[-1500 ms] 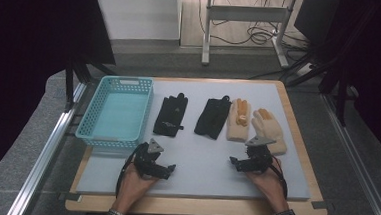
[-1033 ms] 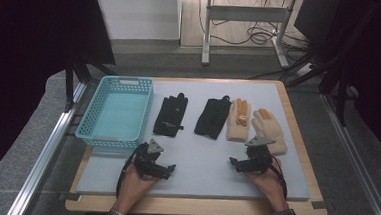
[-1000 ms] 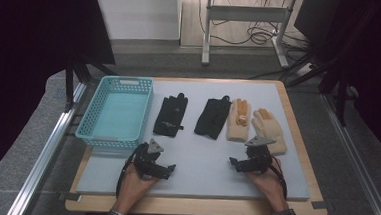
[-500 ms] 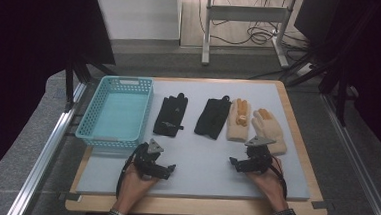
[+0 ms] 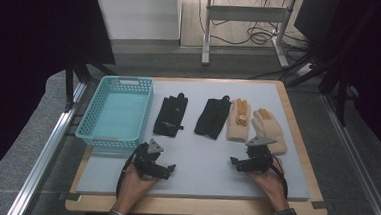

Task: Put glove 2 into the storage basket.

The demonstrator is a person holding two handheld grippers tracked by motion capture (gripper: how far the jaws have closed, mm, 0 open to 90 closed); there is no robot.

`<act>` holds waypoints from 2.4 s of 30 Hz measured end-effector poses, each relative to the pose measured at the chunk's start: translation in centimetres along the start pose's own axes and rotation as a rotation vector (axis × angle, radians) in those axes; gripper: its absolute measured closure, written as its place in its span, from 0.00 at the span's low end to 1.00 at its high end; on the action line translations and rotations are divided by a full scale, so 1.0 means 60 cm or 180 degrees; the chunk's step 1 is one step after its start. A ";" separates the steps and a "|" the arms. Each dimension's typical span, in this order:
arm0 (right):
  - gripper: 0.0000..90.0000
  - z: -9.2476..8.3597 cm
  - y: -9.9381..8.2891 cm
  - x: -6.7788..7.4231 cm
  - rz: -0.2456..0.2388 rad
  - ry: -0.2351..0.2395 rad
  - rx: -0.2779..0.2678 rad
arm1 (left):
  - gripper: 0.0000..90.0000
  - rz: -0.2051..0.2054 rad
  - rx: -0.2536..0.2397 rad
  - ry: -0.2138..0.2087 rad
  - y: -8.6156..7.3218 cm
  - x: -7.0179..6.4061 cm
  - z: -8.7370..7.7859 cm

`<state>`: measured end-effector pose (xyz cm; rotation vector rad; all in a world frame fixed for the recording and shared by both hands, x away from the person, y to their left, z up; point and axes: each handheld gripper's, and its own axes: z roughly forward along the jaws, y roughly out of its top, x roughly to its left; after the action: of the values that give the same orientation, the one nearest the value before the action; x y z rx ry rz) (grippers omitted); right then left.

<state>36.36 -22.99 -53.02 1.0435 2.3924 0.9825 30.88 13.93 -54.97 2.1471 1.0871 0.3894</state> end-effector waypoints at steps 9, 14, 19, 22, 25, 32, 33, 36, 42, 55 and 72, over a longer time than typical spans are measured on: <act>0.16 -0.004 0.021 -0.001 0.0012 0.0080 -0.0070 | 0.02 0.0000 -0.0001 0.0000 0.000 0.000 0.000; 0.16 -0.002 0.035 -0.001 0.0030 0.0123 -0.0094 | 0.02 0.0001 -0.0002 0.0001 0.000 0.000 0.000; 0.16 0.004 0.053 0.001 0.0022 0.0165 -0.0104 | 0.02 0.0001 -0.0002 0.0000 0.000 0.000 0.000; 0.16 0.009 0.061 0.000 0.0030 0.0187 -0.0111 | 0.02 0.0000 -0.0002 -0.0001 0.000 0.000 0.000; 0.16 0.016 0.067 -0.001 0.0039 0.0212 -0.0096 | 0.02 -0.0001 -0.0002 -0.0001 0.000 0.000 0.000; 0.17 0.029 0.092 -0.002 0.0013 0.0237 -0.0111 | 0.02 -0.0001 -0.0002 -0.0001 0.000 0.000 0.000; 0.17 0.032 0.098 -0.003 0.0013 0.0244 -0.0113 | 0.02 -0.0001 -0.0002 -0.0001 0.000 0.000 0.000; 0.17 0.041 0.110 -0.006 0.0002 0.0271 -0.0094 | 0.02 -0.0003 -0.0001 -0.0003 0.000 0.000 0.000; 0.22 0.060 0.132 -0.019 0.0015 0.0247 -0.0082 | 0.02 -0.0006 -0.0001 -0.0004 0.000 0.000 0.000; 0.37 0.112 0.183 -0.059 0.0147 0.0136 -0.0047 | 0.02 -0.0008 -0.0004 -0.0013 0.000 0.001 0.000; 0.35 0.206 0.236 -0.067 0.0224 -0.0060 0.0171 | 0.02 -0.0010 -0.0006 -0.0013 0.000 0.001 0.001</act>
<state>52.97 -13.46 -51.37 1.1582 2.3938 0.9322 30.94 13.97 -55.00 2.1435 1.0873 0.3843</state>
